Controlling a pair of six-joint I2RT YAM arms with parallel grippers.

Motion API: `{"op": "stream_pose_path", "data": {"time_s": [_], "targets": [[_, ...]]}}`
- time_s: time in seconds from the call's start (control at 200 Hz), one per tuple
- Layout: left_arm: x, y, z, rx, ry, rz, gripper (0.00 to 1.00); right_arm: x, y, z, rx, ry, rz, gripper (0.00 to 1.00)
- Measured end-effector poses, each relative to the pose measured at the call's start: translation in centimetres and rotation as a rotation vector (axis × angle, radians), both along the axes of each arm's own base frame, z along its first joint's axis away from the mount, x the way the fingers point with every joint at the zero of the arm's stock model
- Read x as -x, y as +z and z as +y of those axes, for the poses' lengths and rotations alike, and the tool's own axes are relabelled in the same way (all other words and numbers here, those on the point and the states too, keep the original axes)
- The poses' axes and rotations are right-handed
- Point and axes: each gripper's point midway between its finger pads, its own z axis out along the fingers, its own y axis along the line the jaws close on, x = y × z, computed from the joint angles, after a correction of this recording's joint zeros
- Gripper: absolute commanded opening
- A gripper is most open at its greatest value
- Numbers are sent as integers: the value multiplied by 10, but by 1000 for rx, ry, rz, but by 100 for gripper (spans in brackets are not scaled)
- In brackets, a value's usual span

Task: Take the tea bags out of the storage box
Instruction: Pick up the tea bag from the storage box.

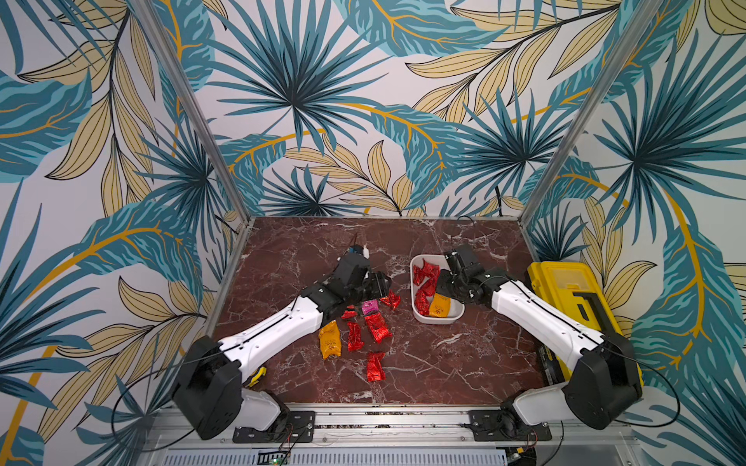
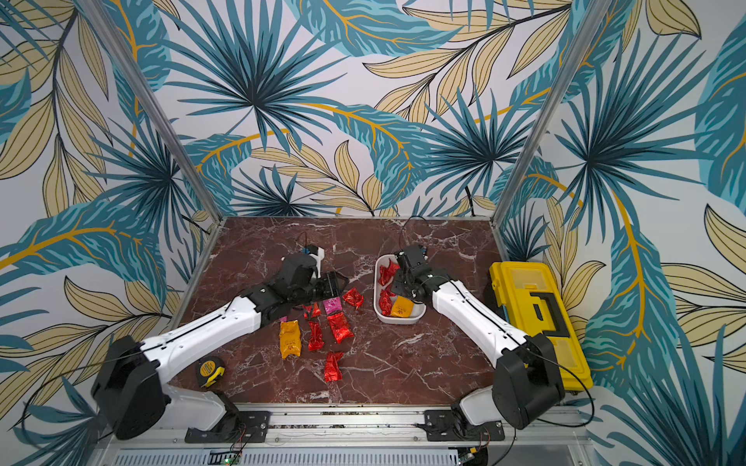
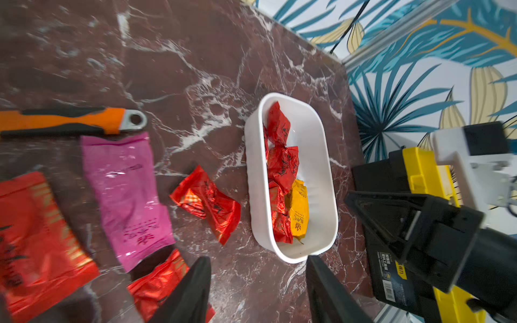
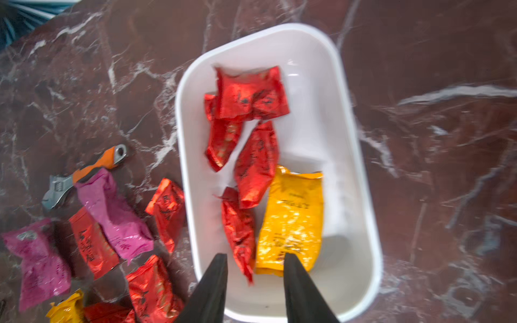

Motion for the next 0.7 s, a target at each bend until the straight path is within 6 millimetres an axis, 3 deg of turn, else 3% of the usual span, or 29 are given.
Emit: {"op": "stream_pose_path", "data": {"time_s": [0.155, 0.345, 0.481, 0.696], "targets": [[-4, -15, -62, -78, -81, 19, 60, 8, -12, -41, 16, -71, 35, 40], [-7, -34, -104, -183, -106, 29, 59, 14, -25, -62, 5, -97, 78, 40], [-12, -54, -116, -281, -74, 58, 58, 20, -26, -69, -15, -108, 77, 40], [-8, -93, -112, -424, -38, 126, 57, 29, -29, -74, -43, -118, 76, 40]]}}
